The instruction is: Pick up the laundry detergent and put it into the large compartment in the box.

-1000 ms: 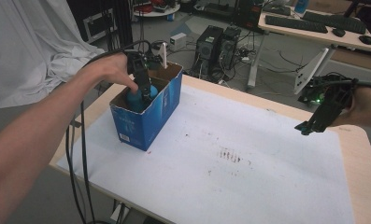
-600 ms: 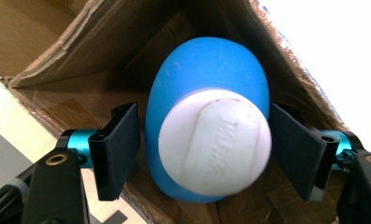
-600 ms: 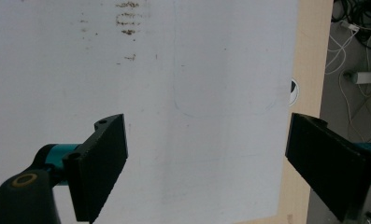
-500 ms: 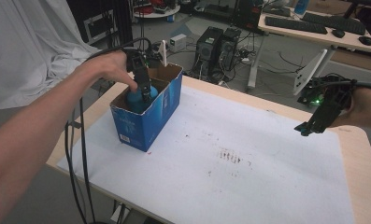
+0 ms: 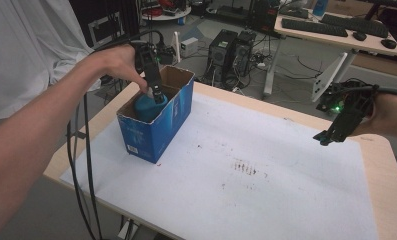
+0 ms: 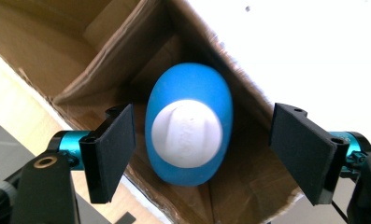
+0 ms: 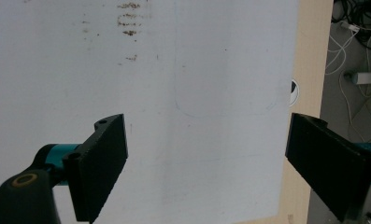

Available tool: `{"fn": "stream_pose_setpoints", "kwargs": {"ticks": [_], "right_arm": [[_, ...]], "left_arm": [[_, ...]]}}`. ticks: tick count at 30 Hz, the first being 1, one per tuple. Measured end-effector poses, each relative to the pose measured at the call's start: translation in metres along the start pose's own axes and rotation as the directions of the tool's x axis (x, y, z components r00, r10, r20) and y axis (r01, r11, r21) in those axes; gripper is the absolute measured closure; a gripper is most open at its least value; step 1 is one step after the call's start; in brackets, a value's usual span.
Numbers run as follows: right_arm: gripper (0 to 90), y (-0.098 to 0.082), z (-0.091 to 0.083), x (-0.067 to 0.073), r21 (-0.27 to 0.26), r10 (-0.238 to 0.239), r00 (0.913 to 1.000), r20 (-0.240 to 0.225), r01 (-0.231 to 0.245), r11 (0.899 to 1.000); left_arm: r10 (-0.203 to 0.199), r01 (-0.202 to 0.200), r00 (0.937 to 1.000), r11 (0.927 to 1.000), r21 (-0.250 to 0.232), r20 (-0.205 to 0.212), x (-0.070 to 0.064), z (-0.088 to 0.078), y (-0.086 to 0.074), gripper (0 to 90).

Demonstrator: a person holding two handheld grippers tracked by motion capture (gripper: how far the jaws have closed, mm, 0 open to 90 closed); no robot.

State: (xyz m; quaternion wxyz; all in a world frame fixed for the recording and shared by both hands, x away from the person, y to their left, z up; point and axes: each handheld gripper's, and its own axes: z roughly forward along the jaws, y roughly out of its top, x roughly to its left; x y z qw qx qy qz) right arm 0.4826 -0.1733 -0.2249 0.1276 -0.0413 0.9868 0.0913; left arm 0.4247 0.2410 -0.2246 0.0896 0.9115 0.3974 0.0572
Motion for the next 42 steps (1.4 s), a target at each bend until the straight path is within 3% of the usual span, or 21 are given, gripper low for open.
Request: {"fn": "stream_pose_setpoints", "kwargs": {"ticks": [9,18,30,42], "right_arm": [[12.1,0.001,0.001,-0.001,-0.003,-0.003,1.0,-0.004,0.003,1.0],[12.1,0.002,0.001,-0.001,-0.001,-0.007,1.0,-0.002,0.007,1.0],[12.1,0.0,0.0,-0.001,0.0,0.002,1.0,0.006,-0.002,1.0],[12.1,0.005,0.002,0.0,0.001,-0.004,1.0,0.007,0.004,1.0]], "left_arm": [[0.088,-0.089,0.9958,0.9957,-0.026,-0.027,-0.02,-0.026,0.019,16.6],[0.193,-0.194,0.9808,0.9806,-0.028,-0.024,-0.049,-0.037,0.048,16.6],[0.317,-0.318,0.948,0.9475,-0.035,-0.024,-0.084,-0.041,0.077,16.6],[0.434,-0.434,0.9008,0.9004,-0.025,-0.019,-0.11,-0.027,0.094,16.6]]}}
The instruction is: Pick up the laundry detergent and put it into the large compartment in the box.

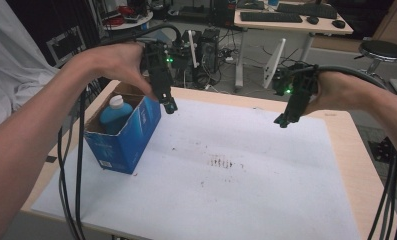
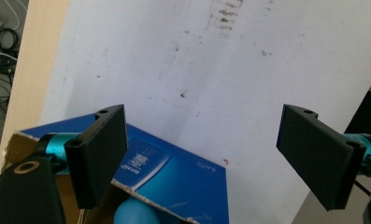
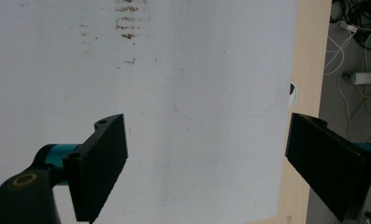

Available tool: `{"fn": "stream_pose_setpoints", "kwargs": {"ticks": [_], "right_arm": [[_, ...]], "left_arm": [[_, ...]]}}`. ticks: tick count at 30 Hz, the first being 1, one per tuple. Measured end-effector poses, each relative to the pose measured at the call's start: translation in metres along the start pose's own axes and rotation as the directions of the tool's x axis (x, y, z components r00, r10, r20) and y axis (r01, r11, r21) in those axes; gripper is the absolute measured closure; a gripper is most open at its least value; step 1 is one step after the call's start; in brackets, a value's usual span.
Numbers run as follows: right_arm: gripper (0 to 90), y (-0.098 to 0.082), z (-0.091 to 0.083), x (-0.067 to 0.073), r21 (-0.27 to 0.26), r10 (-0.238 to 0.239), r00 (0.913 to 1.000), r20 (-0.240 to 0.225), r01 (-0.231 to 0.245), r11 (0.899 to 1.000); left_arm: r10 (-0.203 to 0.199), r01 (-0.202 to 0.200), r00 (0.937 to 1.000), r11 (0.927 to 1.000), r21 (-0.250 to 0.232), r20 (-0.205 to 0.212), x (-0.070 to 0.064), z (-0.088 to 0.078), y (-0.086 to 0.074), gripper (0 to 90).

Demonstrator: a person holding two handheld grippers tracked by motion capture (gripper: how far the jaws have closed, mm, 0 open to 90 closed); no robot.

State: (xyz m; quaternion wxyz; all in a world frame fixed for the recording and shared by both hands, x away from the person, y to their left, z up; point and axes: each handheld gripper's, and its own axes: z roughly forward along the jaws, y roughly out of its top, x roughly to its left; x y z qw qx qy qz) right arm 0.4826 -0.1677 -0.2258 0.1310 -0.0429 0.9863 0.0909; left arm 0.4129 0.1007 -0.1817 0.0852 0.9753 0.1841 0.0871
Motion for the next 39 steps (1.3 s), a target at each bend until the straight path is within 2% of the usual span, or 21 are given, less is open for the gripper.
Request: {"fn": "stream_pose_setpoints", "kwargs": {"ticks": [9,11,15,25,28,34,39], "right_arm": [[12.1,0.003,0.001,0.001,0.009,-0.004,1.0,0.0,0.004,1.0],[12.2,0.004,0.002,0.001,0.007,-0.008,1.0,0.001,0.008,1.0],[12.2,0.005,0.001,0.002,0.006,-0.008,1.0,0.001,0.008,1.0],[12.1,0.004,-0.001,0.003,0.01,-0.004,0.9999,0.011,0.004,1.0],[12.2,0.004,-0.002,0.005,0.012,-0.004,0.9999,0.013,0.004,1.0],[12.1,0.003,-0.003,0.005,0.009,-0.004,0.9998,0.019,0.004,1.0],[12.1,0.002,-0.003,0.006,0.016,-0.002,0.9997,0.026,0.002,1.0]], "left_arm": [[0.089,-0.089,0.9957,0.996,0.002,0.025,-0.017,0.021,0.02,16.6],[0.094,-0.094,0.9952,0.9955,0.0,0.027,-0.02,0.025,0.023,16.6],[0.141,-0.142,0.9891,0.9898,0.012,0.042,-0.029,0.04,0.031,16.6],[0.193,-0.196,0.9782,0.9802,0.031,0.077,-0.047,0.072,0.042,16.6],[0.226,-0.229,0.9705,0.9728,0.033,0.084,-0.055,0.083,0.045,16.6],[0.247,-0.252,0.9635,0.9666,0.045,0.104,-0.063,0.099,0.048,16.6],[0.247,-0.255,0.9611,0.9659,0.048,0.123,-0.069,0.113,0.047,16.6]]}}
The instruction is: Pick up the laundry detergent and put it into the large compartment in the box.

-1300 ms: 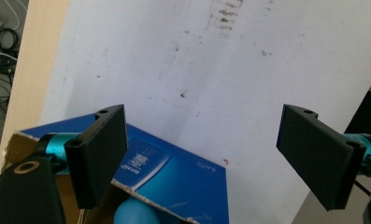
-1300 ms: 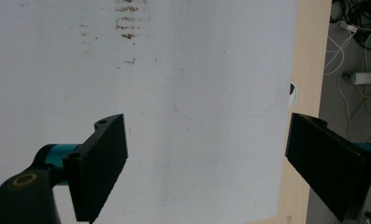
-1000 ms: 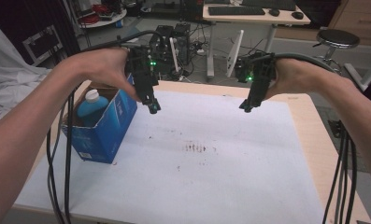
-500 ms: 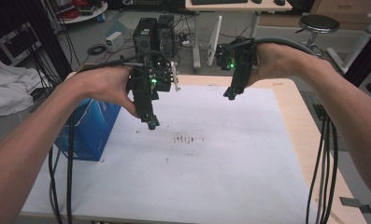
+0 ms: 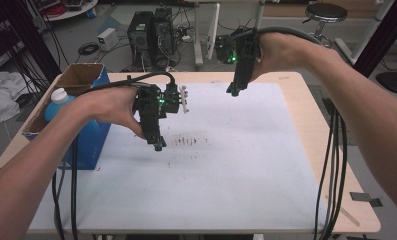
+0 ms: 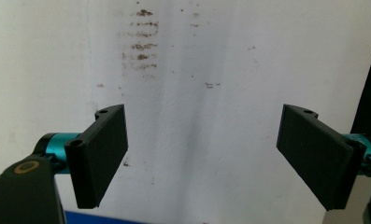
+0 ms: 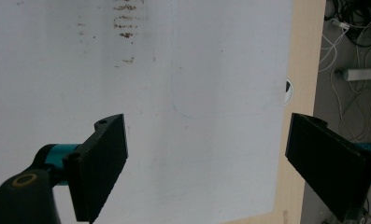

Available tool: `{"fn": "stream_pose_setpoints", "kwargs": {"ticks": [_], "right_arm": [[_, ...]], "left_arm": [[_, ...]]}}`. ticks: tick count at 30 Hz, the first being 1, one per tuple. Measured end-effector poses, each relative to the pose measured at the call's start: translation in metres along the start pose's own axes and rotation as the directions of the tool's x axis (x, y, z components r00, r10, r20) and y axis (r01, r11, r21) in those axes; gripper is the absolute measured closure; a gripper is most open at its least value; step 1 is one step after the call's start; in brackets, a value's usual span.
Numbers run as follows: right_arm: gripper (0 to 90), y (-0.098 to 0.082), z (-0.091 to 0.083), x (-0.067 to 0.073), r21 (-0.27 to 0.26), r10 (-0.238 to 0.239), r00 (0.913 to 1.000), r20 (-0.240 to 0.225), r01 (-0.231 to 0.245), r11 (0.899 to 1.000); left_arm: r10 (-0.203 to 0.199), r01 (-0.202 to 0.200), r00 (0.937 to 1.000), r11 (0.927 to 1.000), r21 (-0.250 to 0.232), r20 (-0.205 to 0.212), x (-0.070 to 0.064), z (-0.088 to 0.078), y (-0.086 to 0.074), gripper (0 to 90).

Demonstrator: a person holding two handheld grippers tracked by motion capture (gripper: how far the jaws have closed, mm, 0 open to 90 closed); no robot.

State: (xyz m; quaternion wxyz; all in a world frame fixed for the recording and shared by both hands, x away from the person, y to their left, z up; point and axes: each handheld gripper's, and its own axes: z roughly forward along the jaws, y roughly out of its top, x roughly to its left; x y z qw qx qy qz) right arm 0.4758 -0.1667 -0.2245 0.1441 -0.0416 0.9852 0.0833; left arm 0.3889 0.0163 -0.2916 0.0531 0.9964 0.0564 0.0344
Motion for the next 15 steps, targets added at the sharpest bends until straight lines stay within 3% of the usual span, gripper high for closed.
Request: {"fn": "stream_pose_setpoints", "kwargs": {"ticks": [6,7,10,15], "right_arm": [[12.1,-0.002,-0.003,0.0,-0.001,0.014,0.9999,0.006,-0.014,1.0],[12.1,-0.003,-0.004,0.001,-0.001,0.015,0.9999,0.005,-0.015,1.0],[12.1,-0.002,-0.005,0.002,-0.009,0.013,0.9999,0.005,-0.013,1.0],[12.1,-0.001,-0.004,0.004,-0.002,0.01,0.9999,0.004,-0.01,1.0]], "left_arm": [[0.009,-0.009,0.9999,0.9998,0.015,0.005,-0.002,0.013,0.001,16.6],[-0.004,0.004,0.9999,1.0,0.007,0.011,-0.003,0.015,0.001,16.6],[0.018,-0.019,0.9998,0.9995,0.027,0.01,-0.003,0.018,0.002,16.6],[0.019,-0.019,0.9998,0.9997,0.017,0.009,-0.005,0.019,0.002,16.6]]}}
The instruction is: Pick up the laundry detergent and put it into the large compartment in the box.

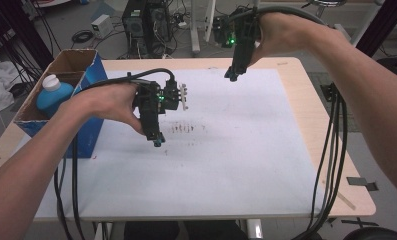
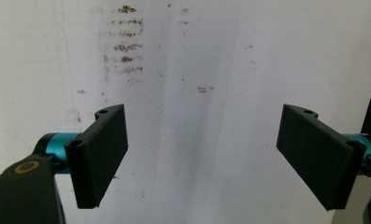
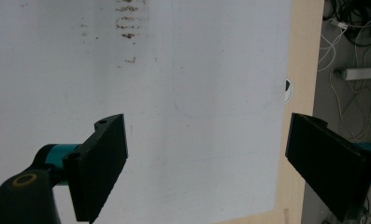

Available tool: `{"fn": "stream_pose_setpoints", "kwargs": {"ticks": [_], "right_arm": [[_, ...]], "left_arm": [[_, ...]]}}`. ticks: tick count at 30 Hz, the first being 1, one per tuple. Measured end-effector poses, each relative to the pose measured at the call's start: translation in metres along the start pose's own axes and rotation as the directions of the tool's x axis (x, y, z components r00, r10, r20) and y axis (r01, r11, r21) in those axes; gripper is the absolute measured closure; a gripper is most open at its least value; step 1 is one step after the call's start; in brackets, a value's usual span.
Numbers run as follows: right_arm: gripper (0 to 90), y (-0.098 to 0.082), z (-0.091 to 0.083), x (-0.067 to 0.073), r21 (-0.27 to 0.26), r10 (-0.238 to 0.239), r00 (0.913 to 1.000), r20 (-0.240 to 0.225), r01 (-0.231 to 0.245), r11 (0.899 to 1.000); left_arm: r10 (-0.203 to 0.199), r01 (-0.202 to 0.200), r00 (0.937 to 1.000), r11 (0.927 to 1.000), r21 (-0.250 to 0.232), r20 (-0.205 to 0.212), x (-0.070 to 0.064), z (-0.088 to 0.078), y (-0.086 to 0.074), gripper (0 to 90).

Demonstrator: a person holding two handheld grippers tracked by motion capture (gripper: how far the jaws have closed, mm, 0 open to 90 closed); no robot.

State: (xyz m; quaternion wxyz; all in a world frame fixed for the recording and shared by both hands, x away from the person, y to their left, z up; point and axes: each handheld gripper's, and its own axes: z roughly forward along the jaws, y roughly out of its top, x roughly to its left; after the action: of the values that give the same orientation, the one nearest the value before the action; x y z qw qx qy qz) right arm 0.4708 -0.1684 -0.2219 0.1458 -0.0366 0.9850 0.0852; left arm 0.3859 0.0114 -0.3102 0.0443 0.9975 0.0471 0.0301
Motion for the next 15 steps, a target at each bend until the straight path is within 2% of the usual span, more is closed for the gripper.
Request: {"fn": "stream_pose_setpoints", "kwargs": {"ticks": [1,2,6,8,10,11,13,15], "right_arm": [[12.1,0.0,0.0003,0.0002,-0.001,-0.001,1.0,0.0,0.001,1.0],[12.2,-0.0001,0.0002,0.0004,0.001,0.0,1.0,-0.001,0.0,1.0],[12.1,-0.0006,-0.0011,0.0007,-0.002,0.002,1.0,0.001,-0.002,1.0],[12.2,-0.001,-0.0014,0.0008,-0.004,-0.001,1.0,0.0,0.001,1.0],[12.1,-0.0012,-0.0013,0.0007,-0.004,0.0,1.0,0.0,0.0,1.0],[12.1,-0.0014,-0.0011,0.0006,-0.002,0.0,1.0,-0.001,0.0,1.0],[12.1,-0.0018,-0.0007,0.0011,0.002,0.002,1.0,-0.002,-0.002,1.0],[12.1,-0.0021,-0.0007,0.0007,0.004,-0.001,1.0,-0.003,0.001,1.0]], "left_arm": [[-0.035,0.035,0.9994,0.999,-0.029,0.005,-0.003,0.0016,-0.0001,16.6],[-0.007,0.007,1.0,0.9999,-0.007,-0.002,-0.0015,0.0003,0.0001,16.6],[-0.014,0.014,0.9999,0.9997,-0.021,-0.001,-0.0037,-0.0001,0.0005,16.6],[0.0,0.0,1.0,0.9999,-0.013,0.001,-0.003,-0.0011,0.0004,16.6],[-0.023,0.023,0.9997,0.9994,-0.025,0.006,-0.0038,-0.0007,-0.0004,16.6],[-0.005,0.005,1.0,0.9999,-0.011,0.003,-0.0021,-0.0015,-0.0006,16.6],[-0.003,0.003,1.0,1.0,-0.008,0.002,-0.002,-0.0018,-0.0013,16.6],[-0.016,0.016,0.9998,0.9997,-0.019,0.007,-0.0036,-0.0015,-0.0017,16.6]]}}
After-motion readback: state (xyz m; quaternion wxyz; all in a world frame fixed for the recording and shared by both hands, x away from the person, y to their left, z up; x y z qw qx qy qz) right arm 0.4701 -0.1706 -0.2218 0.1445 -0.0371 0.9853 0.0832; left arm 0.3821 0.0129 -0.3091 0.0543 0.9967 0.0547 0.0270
